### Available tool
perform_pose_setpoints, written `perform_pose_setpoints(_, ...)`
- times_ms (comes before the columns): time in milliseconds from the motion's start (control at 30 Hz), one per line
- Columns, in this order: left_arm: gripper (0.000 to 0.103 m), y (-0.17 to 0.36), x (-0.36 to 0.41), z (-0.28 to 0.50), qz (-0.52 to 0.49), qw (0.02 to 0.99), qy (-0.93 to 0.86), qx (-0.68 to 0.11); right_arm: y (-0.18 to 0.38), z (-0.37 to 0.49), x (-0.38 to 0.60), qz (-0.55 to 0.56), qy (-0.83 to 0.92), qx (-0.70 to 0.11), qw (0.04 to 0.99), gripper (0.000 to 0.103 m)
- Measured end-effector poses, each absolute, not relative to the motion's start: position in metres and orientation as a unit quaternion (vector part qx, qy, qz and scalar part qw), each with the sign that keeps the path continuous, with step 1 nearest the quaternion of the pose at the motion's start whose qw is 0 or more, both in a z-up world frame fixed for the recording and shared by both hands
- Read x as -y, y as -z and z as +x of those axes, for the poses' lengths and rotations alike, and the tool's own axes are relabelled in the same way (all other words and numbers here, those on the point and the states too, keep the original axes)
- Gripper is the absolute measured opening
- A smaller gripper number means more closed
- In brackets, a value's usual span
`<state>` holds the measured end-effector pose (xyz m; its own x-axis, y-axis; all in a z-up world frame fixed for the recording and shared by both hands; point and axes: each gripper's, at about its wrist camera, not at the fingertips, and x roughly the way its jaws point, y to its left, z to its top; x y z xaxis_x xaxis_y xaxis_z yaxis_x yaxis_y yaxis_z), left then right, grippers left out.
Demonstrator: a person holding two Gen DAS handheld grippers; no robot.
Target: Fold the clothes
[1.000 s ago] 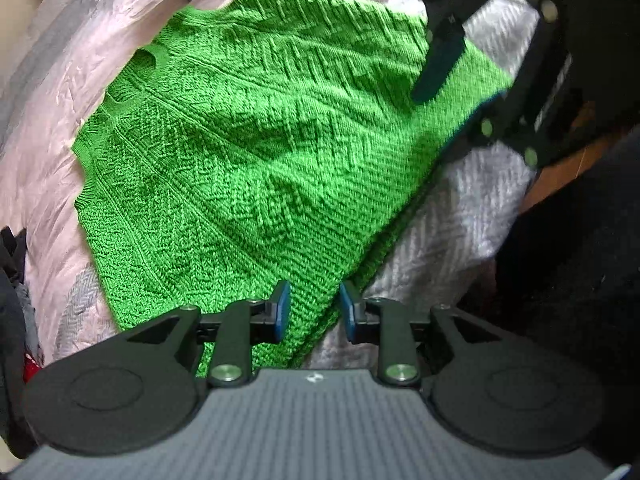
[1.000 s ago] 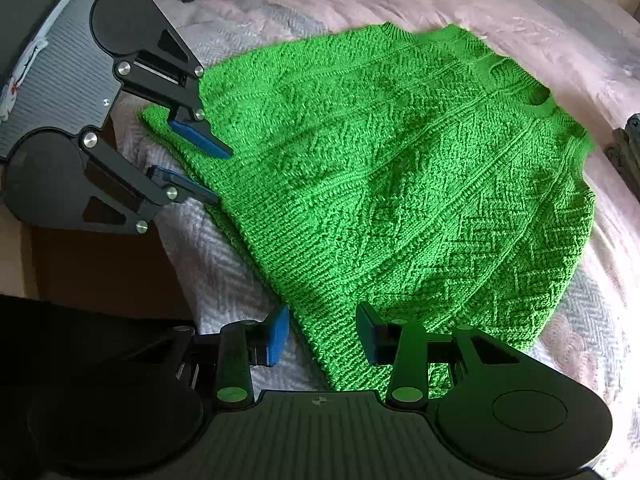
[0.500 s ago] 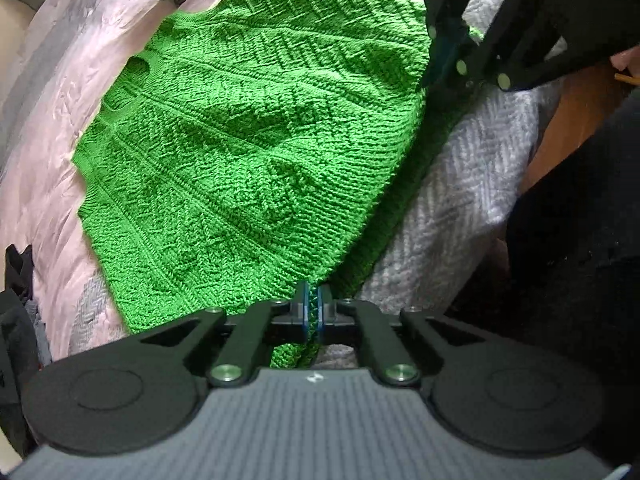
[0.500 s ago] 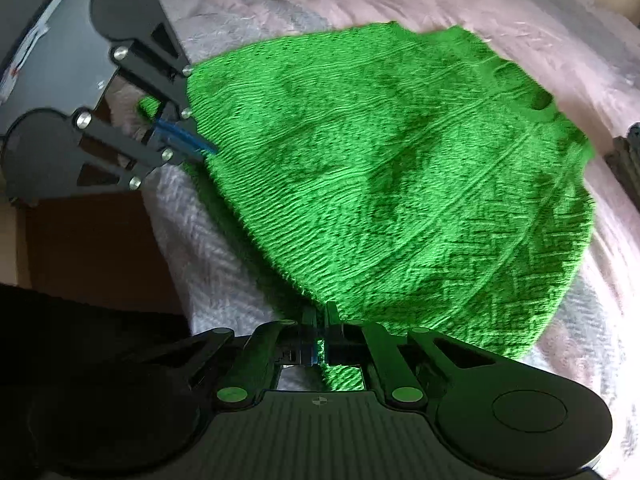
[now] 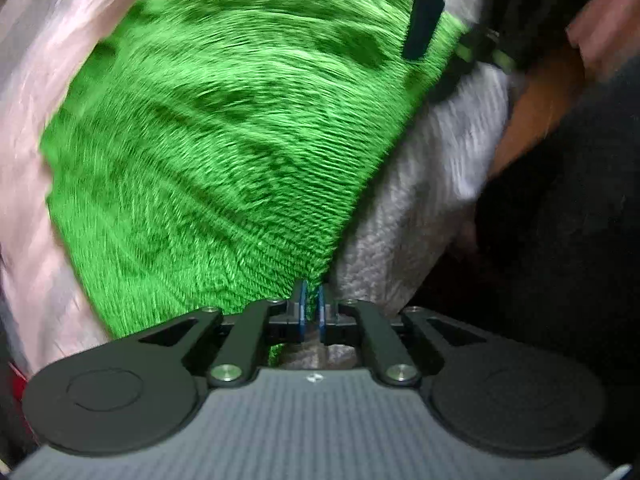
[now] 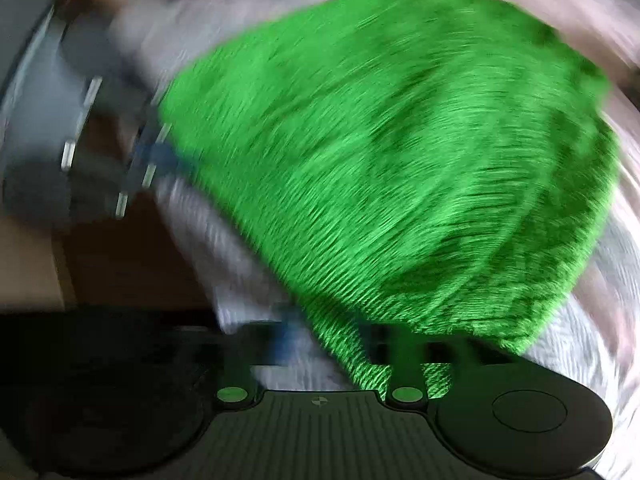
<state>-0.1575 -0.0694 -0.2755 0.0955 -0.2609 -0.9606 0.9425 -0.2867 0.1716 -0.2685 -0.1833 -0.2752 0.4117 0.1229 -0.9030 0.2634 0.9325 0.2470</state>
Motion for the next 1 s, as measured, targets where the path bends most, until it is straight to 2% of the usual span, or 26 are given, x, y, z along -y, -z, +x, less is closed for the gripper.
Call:
perform_pose_setpoints(67, 0.012, 0.265, 0.076, -0.136, 0.476, 0.545, 0.588, -0.361, 0.266, -0.269, 0.205, 0.24, 0.078, -0.51, 0.823, 0.066)
perform_pose_setpoints(133, 0.02, 0.254, 0.083, -0.115, 0.409, 0.579, 0.579, -0.403, 0.268, -0.263, 0.229, 0.307, 0.124, -0.482, 0.811, 0.066)
perform_pose_setpoints(233, 0.02, 0.245, 0.095, -0.09, 0.323, 0.617, 0.556, -0.454, 0.283, -0.24, 0.244, 0.351, 0.167, -0.464, 0.796, 0.065)
perform_pose_setpoints(367, 0.021, 0.274, 0.118, -0.09, 0.325, 0.627, 0.522, -0.478, 0.311, -0.212, 0.23, 0.311, 0.186, -0.478, 0.8, 0.065)
perform_pose_setpoints(467, 0.021, 0.295, 0.136, -0.091, 0.326, 0.634, 0.496, -0.495, 0.339, -0.204, 0.205, 0.25, 0.157, -0.537, 0.79, 0.065)
perform_pose_setpoints(567, 0.021, 0.302, 0.111, -0.104, 0.345, 0.633, 0.5, -0.48, 0.344, -0.225, 0.182, 0.21, 0.136, -0.555, 0.793, 0.065)
perform_pose_setpoints(767, 0.021, 0.295, 0.059, -0.11, 0.342, 0.631, 0.491, -0.494, 0.337, -0.278, 0.174, 0.246, 0.124, -0.586, 0.762, 0.065)
perform_pose_setpoints(1000, 0.021, 0.269, 0.057, -0.1, 0.343, 0.625, 0.46, -0.53, 0.311, -0.291, 0.201, 0.318, 0.138, -0.59, 0.729, 0.066)
